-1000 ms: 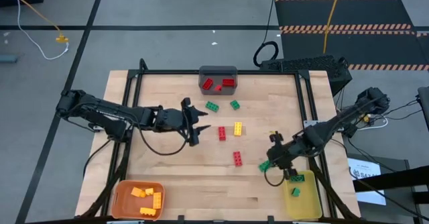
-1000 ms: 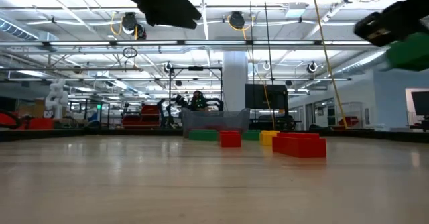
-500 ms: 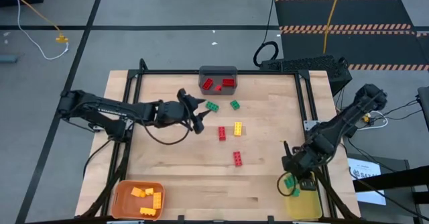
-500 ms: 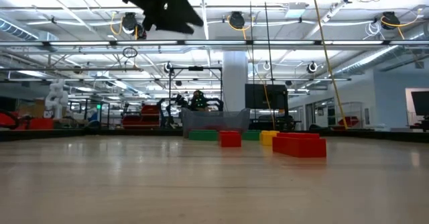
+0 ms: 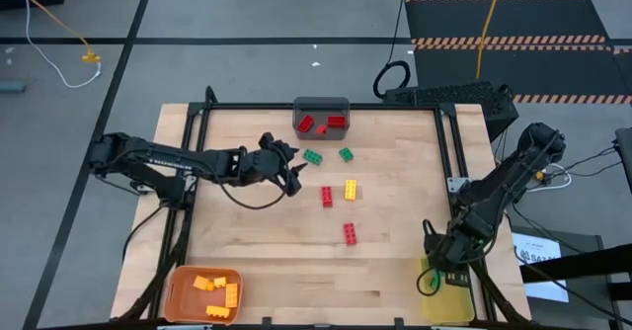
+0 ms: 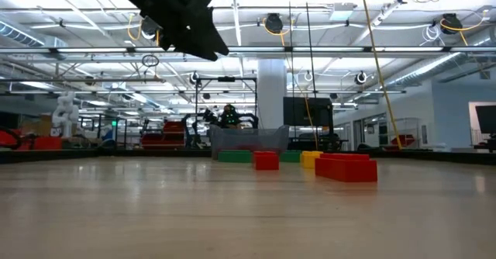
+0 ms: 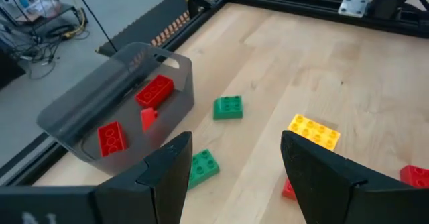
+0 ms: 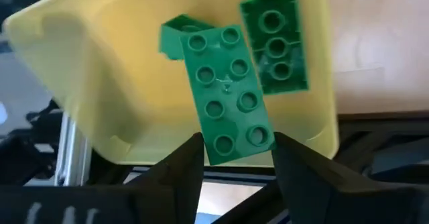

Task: Sort & place blocks by color
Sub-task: Put the green game piece into the yellow bin

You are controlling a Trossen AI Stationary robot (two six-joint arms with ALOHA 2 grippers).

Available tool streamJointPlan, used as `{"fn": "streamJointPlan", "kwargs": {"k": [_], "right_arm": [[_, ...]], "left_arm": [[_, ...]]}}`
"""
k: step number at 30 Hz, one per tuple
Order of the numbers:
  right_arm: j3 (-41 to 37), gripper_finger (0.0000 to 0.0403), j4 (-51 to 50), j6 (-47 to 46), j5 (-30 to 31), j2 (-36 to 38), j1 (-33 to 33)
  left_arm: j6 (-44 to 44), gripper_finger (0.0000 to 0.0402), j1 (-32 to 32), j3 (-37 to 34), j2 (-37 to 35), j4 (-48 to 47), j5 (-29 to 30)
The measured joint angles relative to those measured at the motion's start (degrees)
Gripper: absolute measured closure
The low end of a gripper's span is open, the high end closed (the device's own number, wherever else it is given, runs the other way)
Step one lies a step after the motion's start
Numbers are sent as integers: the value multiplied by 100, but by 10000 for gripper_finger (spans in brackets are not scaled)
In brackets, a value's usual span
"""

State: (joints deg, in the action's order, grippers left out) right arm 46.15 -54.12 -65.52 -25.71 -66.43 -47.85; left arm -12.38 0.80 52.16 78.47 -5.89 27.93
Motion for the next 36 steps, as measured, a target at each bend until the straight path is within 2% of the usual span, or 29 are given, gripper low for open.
{"fn": "streamJointPlan", "kwargs": {"k": [7, 11, 17, 20, 24, 29, 32, 36], "right_arm": [[-61, 211, 54, -245, 616, 2, 10], [-61, 180, 67, -229, 787, 2, 10], [-61, 148, 116, -235, 780, 2, 10], [-63, 143, 261, -232, 782, 5, 10], [-63, 145, 660, -144, 788, 30, 10], [-63, 151, 1429, -110, 923, 56, 10], [-63, 151, 1932, -96, 964, 63, 10], [-63, 151, 2351, 201, 1237, 66, 10]], "left_arm": [[-28, 174, -36, 0, -1, -39, -51], [-51, 174, -220, 14, 71, -279, -619], [221, 174, -529, 519, 283, -1194, -1010], [305, 174, -704, 1066, 612, -1748, -1237], [448, 174, -994, 2031, 1373, -2970, -1297], [1355, 174, -1270, 3114, 2472, -4172, -1593], [1959, 174, -1300, 3493, 3035, -4548, -1664], [2606, 174, -1287, 3659, 3484, -4662, -1565]]}}
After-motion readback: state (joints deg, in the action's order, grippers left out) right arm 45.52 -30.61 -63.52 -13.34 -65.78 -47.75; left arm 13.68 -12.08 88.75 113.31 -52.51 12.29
